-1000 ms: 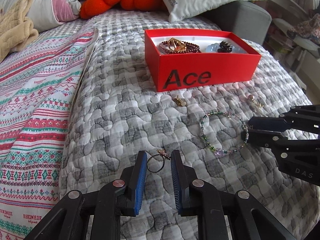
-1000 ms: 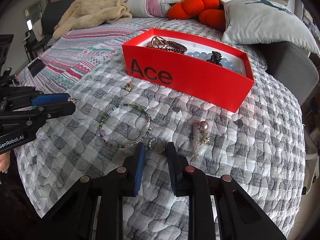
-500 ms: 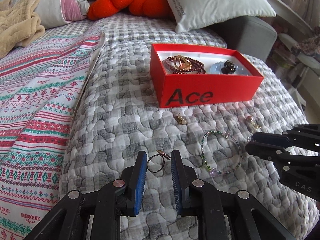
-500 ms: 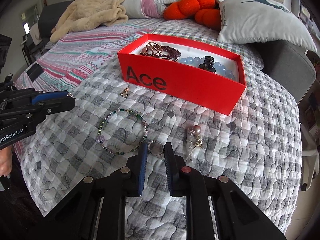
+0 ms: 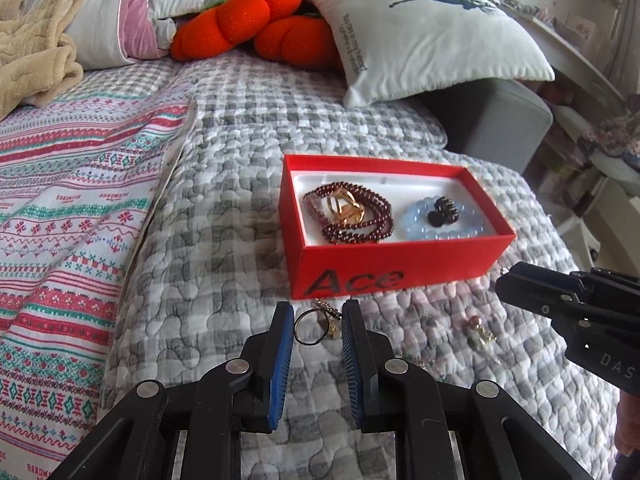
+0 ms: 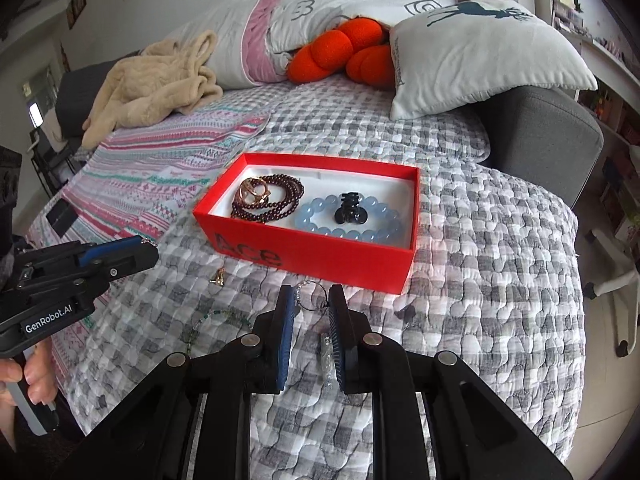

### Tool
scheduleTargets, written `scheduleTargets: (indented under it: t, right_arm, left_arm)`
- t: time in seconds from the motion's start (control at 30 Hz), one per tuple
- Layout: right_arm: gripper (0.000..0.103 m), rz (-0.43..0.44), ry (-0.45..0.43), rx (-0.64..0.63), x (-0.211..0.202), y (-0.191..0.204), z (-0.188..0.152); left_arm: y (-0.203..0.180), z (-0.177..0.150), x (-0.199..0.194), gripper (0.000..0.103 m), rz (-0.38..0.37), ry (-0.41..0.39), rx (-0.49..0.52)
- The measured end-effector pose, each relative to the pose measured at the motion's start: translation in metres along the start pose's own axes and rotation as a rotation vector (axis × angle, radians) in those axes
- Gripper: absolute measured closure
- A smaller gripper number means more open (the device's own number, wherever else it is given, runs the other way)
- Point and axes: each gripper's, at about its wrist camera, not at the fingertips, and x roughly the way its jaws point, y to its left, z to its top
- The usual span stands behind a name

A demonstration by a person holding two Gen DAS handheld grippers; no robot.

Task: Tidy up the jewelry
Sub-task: 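Place both small rings into the red box and open both tools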

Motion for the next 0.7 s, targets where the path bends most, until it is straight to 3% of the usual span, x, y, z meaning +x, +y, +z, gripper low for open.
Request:
scheduleTargets:
  t: [0.37, 0.7]
  right_arm:
    - [0.084, 0.013, -0.056, 0.082, 0.02, -0.021, 0.031]
    - [0.084, 0.016, -0.049, 0.124, 0.033, -0.041, 0.038]
  left_arm:
    - [-0.011, 0.031, 0.033, 0.084, -0.023, -0.034, 0.002]
    - [-0.015, 0.041, 0.065, 0.084, -0.013, -0.002, -0.01]
